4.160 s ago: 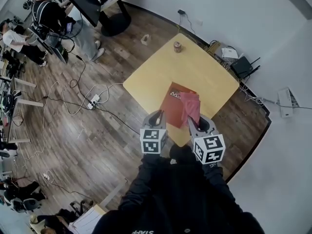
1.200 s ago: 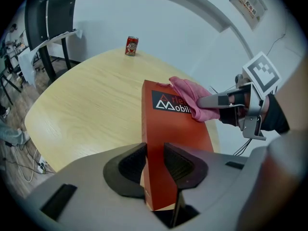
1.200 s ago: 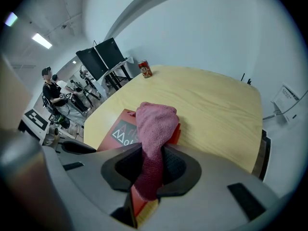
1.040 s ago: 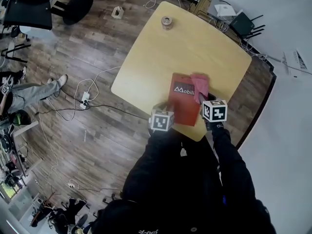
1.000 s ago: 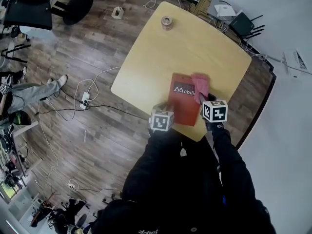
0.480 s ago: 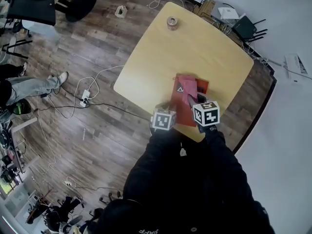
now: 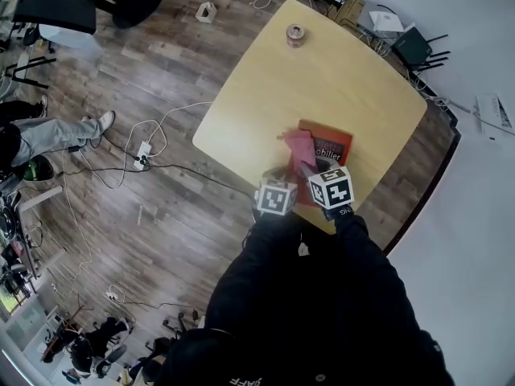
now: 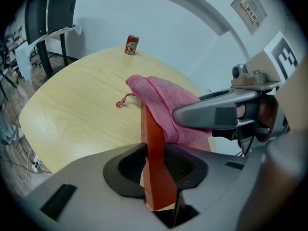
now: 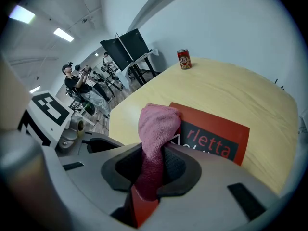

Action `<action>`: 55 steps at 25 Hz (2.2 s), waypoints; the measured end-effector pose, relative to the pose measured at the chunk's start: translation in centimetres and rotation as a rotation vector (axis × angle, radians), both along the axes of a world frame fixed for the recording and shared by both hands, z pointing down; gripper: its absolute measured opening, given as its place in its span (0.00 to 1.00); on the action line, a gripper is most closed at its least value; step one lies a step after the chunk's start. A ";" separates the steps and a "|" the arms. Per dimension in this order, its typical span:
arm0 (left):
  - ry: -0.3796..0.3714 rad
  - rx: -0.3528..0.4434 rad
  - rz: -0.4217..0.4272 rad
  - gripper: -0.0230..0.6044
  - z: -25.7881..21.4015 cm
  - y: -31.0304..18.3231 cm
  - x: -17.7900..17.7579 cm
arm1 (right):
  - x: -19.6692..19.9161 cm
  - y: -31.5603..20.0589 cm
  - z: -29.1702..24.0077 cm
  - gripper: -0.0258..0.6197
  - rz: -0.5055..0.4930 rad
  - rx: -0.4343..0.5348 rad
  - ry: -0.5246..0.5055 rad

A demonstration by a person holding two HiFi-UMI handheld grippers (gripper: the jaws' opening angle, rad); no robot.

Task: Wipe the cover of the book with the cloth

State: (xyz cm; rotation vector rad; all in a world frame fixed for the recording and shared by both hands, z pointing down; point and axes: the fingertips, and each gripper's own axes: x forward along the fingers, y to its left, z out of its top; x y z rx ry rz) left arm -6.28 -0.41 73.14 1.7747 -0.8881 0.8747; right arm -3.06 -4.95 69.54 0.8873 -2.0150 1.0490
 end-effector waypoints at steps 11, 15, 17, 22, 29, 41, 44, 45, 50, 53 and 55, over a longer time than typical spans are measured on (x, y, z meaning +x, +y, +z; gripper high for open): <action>0.006 0.007 0.009 0.26 0.1 -0.1 0.0 | 1.9 1.1 0.9 0.20 -0.006 -0.031 0.015; -0.002 -0.005 0.011 0.26 -0.1 0.1 -0.1 | 3.2 1.4 0.9 0.20 0.019 -0.037 0.022; -0.004 0.002 0.012 0.26 -0.1 0.1 -0.2 | 4.0 1.6 0.9 0.20 0.035 -0.038 0.026; -0.014 0.007 0.020 0.26 0.2 0.2 0.0 | 6.7 2.1 1.3 0.20 0.079 -0.043 0.038; -0.022 0.008 0.031 0.26 -0.1 0.1 -0.2 | 9.8 3.1 1.2 0.20 0.180 -0.064 0.040; -0.020 0.006 0.029 0.26 -0.3 0.2 0.2 | 9.8 2.9 -1.1 0.20 0.113 0.004 0.048; -0.021 -0.014 0.031 0.26 -0.3 0.4 0.2 | 7.5 2.0 -1.7 0.20 0.040 0.030 0.032; -0.025 -0.015 0.031 0.26 -0.3 0.4 0.1 | 6.5 1.8 -1.7 0.20 0.010 0.038 0.027; -0.022 -0.004 0.028 0.26 -0.1 0.0 0.1 | 2.0 1.2 -1.5 0.20 -0.133 0.053 -0.002; -0.016 -0.011 0.021 0.26 -0.1 0.0 -0.1 | 0.0 1.1 -1.3 0.20 -0.194 0.043 -0.015; -0.010 -0.015 0.022 0.26 -0.1 0.1 -0.1 | -0.8 1.4 -0.8 0.20 -0.233 0.032 -0.009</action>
